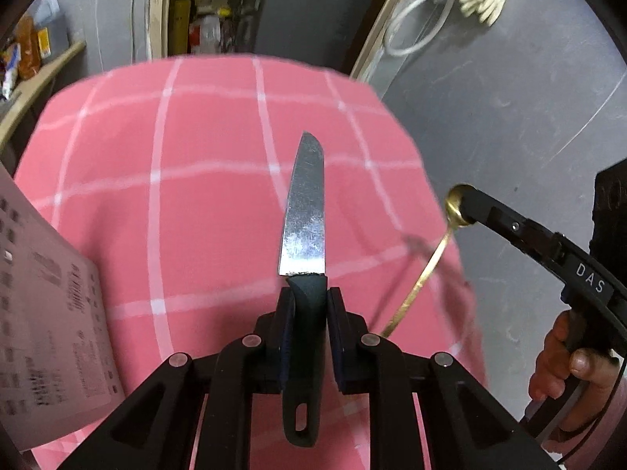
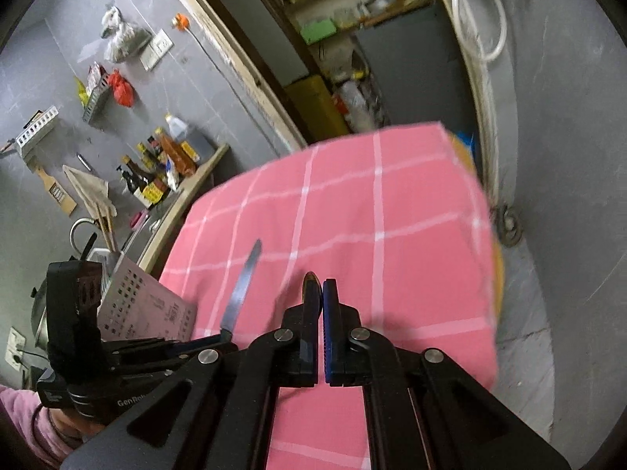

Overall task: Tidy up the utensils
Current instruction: 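Lift the knife with the left tool while the right tool lifts the gold spoon, then carry the knife with the left tool toward the white caddy while the right tool carries the spoon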

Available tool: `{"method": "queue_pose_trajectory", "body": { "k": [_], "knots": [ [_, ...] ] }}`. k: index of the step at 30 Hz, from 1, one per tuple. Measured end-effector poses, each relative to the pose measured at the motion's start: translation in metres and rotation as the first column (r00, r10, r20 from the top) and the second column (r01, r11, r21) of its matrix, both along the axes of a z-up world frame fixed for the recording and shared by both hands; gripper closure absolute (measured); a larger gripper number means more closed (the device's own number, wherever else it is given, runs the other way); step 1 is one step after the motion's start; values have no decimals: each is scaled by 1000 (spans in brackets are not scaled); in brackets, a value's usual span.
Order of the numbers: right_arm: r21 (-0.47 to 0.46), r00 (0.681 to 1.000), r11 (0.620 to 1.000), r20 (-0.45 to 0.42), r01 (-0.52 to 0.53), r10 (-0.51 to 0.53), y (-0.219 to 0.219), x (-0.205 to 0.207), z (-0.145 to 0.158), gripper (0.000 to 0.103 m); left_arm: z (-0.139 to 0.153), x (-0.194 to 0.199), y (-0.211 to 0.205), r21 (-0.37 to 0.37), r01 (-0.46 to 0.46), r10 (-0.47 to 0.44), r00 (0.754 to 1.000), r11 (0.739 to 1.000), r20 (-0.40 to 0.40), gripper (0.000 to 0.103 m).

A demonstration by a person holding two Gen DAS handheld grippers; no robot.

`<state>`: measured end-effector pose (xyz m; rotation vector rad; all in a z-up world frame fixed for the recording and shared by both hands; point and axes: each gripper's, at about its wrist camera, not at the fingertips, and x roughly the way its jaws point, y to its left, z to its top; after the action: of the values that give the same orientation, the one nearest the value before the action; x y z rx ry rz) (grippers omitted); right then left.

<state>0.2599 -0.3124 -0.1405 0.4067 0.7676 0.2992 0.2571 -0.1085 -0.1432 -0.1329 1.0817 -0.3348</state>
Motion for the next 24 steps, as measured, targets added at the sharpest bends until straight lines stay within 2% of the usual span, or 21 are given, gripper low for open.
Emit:
{"method": "queue_pose_trajectory", "body": {
  "k": [6,13,20,24],
  "knots": [
    [-48,996,998,76,47,-43,-5,-16,40,101,40,-5,1,-29,2,2,991,1000,136,87],
    [-79,983,995,179,64,-49,1,-30,91,101,90,-20,16,-69,-8,26,964,998,265,87],
    [-98,955,993,297,58,-27,37,-39,142,101,126,-29,51,-105,-63,98,921,993,378,87],
    [-96,934,994,356,42,-5,68,-40,166,101,149,-38,86,-131,-118,165,874,984,457,87]
  ]
}}
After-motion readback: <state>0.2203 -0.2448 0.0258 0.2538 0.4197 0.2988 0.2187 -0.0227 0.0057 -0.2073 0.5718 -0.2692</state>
